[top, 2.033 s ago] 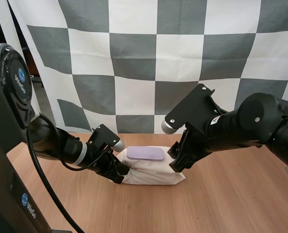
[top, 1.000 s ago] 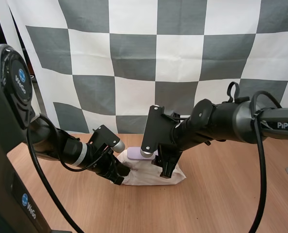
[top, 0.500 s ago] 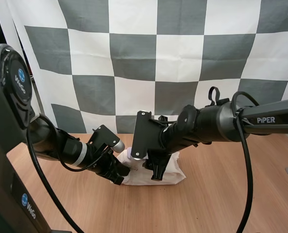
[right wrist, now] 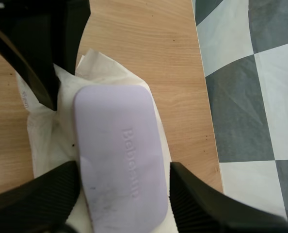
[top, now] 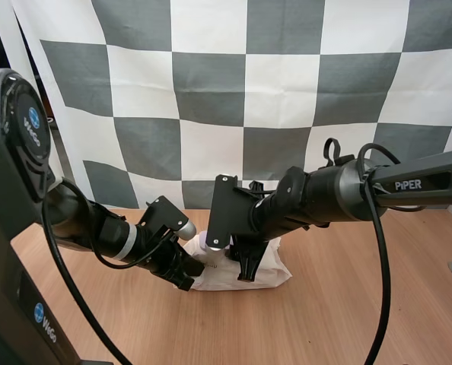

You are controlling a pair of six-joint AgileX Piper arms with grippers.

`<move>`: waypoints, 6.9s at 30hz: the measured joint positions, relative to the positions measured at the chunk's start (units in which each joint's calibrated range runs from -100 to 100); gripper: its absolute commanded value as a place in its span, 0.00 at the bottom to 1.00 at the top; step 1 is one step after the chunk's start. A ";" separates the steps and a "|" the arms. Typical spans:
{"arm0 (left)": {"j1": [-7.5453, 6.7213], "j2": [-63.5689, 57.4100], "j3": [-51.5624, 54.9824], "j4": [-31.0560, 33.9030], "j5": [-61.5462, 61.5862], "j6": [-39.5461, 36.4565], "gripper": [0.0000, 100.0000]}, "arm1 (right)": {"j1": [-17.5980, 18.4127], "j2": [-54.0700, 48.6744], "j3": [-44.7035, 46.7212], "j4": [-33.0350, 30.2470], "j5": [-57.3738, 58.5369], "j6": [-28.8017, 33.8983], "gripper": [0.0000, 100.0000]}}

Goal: Open the wet wipes lid

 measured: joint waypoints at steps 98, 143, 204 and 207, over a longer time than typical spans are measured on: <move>0.00 0.05 0.18 0.54 -3.79 0.00 0.00 | -0.25 -2.00 -9.38 -5.98 20.21 6.94 1.00; 0.00 0.05 0.18 1.30 -3.96 0.00 0.00 | -0.25 6.06 -10.98 -4.65 -1.37 5.34 0.00; 0.00 -0.07 0.18 3.34 3.16 0.00 0.18 | -0.25 14.66 -28.15 -5.36 7.35 13.47 0.84; 0.00 -0.33 0.18 5.21 5.79 0.00 0.57 | -0.25 7.77 -28.15 -10.69 16.14 18.75 0.93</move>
